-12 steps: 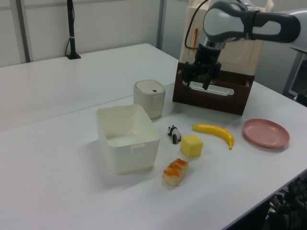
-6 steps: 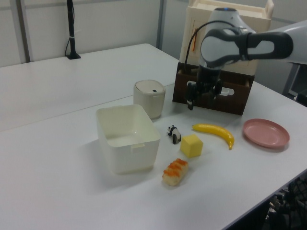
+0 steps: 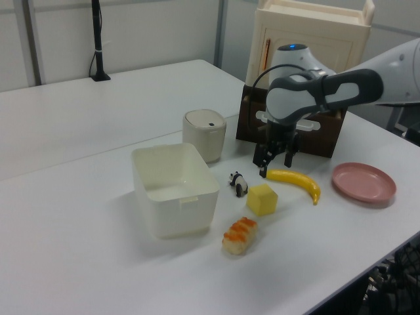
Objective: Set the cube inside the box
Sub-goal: 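Move the open gripper down over the yellow cube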
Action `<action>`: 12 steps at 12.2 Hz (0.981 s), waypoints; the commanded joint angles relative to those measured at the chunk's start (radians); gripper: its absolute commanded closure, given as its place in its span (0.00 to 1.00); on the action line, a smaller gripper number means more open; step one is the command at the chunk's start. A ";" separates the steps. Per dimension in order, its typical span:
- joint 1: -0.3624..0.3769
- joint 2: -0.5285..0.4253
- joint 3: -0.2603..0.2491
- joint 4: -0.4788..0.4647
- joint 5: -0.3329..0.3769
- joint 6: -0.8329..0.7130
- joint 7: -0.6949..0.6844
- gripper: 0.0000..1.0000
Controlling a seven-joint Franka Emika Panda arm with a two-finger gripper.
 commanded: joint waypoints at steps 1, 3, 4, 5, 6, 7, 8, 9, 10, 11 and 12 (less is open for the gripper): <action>0.024 0.045 -0.001 -0.011 -0.034 0.048 -0.001 0.00; 0.029 0.062 -0.001 -0.013 -0.042 0.091 0.019 0.00; 0.035 0.081 -0.001 -0.013 -0.042 0.097 0.043 0.00; 0.043 0.089 -0.001 -0.013 -0.040 0.115 0.063 0.00; 0.044 0.103 -0.001 -0.014 -0.042 0.123 0.080 0.00; 0.047 0.108 -0.001 -0.014 -0.042 0.123 0.084 0.00; 0.049 0.109 -0.001 -0.017 -0.042 0.123 0.082 0.00; 0.052 0.121 -0.001 -0.019 -0.045 0.123 0.082 0.00; 0.061 0.138 -0.001 -0.019 -0.050 0.123 0.082 0.00; 0.064 0.137 -0.001 -0.021 -0.054 0.119 0.082 0.00; 0.066 0.140 -0.001 -0.021 -0.063 0.116 0.082 0.12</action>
